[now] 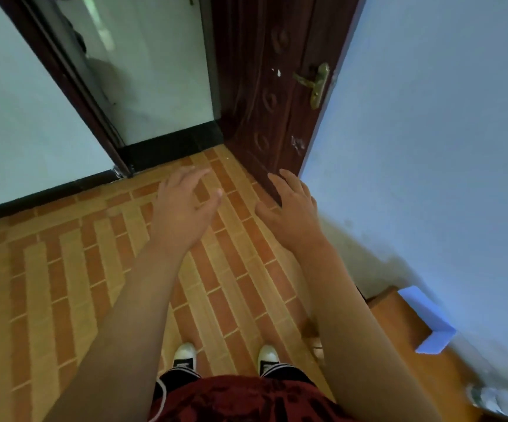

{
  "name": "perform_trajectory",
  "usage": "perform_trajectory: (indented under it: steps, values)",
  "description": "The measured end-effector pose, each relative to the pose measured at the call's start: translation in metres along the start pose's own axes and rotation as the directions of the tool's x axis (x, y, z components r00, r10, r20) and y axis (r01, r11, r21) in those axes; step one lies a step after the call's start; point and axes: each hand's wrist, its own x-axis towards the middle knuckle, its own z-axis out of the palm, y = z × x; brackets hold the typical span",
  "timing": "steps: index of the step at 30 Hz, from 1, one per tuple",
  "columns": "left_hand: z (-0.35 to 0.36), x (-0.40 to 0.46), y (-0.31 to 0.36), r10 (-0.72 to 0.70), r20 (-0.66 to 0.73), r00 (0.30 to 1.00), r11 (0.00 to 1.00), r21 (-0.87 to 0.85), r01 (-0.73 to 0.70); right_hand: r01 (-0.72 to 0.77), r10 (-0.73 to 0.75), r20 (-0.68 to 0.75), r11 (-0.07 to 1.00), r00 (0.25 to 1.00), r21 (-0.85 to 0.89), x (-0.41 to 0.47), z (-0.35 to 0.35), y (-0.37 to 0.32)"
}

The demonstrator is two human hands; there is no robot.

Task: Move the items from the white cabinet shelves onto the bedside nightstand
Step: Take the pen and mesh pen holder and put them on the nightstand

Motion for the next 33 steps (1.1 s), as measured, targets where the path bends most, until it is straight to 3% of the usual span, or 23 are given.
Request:
perform_trajectory:
  steps: [6,11,21,33]
  values:
    - [-0.021,-0.044,-0.032,-0.216,-0.139,0.966,0.976,-0.033,0.214,0.173,-0.176,0.205,0.984,0.963,0.035,0.024,0.024,-0.031]
    - [-0.054,-0.081,-0.056,-0.39,-0.293,0.873,0.917,-0.038,0.397,0.356,-0.352,0.258,0.934,0.9,0.033,0.017,0.052,-0.079]
    - [-0.154,-0.15,-0.129,-0.524,-0.472,0.709,0.826,-0.079,0.558,0.522,-0.546,0.417,0.834,0.727,0.18,-0.012,0.12,-0.2]
    - [-0.276,-0.215,-0.243,-0.574,-0.604,0.554,0.761,-0.143,0.633,0.661,-0.69,0.455,0.707,0.564,0.252,-0.06,0.206,-0.37]
